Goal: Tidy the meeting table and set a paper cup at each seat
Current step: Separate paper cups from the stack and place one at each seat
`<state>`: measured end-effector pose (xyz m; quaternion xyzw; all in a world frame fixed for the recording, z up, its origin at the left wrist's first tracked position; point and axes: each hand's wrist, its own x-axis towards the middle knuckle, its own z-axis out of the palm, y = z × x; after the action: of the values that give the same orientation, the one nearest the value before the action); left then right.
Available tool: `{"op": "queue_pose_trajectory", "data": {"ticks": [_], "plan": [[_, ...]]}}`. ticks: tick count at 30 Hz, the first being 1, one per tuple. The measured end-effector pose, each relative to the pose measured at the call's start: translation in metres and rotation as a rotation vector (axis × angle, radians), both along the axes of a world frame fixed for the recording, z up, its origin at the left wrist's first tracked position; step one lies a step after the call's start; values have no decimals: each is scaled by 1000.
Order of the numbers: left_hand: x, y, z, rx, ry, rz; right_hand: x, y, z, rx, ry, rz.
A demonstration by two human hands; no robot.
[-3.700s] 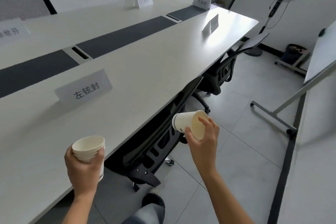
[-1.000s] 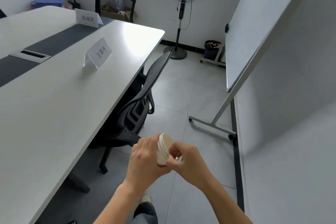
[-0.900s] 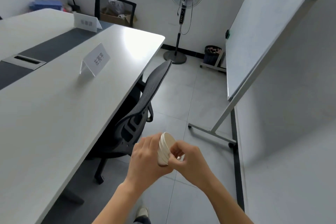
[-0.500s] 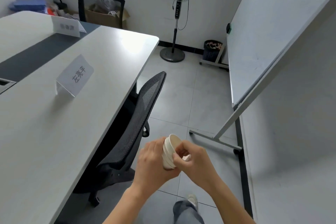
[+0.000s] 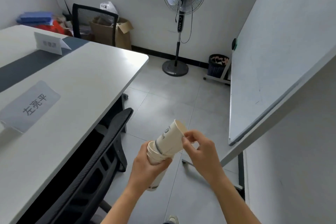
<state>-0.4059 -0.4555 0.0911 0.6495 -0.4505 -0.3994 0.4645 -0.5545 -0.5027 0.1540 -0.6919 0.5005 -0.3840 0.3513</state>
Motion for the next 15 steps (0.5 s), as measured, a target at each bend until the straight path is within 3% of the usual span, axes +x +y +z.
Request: {"op": "queue_pose_trajectory", "data": {"ticks": [7, 10, 15], "plan": [[4, -49, 20, -11, 124, 171, -28, -79, -22, 29, -38, -152], [19, -66, 36, -68, 143, 268, -14, -102, -34, 47, 43, -83], [87, -83, 58, -181, -12, 574, 24, -145, -58, -70, 260, 81]]}}
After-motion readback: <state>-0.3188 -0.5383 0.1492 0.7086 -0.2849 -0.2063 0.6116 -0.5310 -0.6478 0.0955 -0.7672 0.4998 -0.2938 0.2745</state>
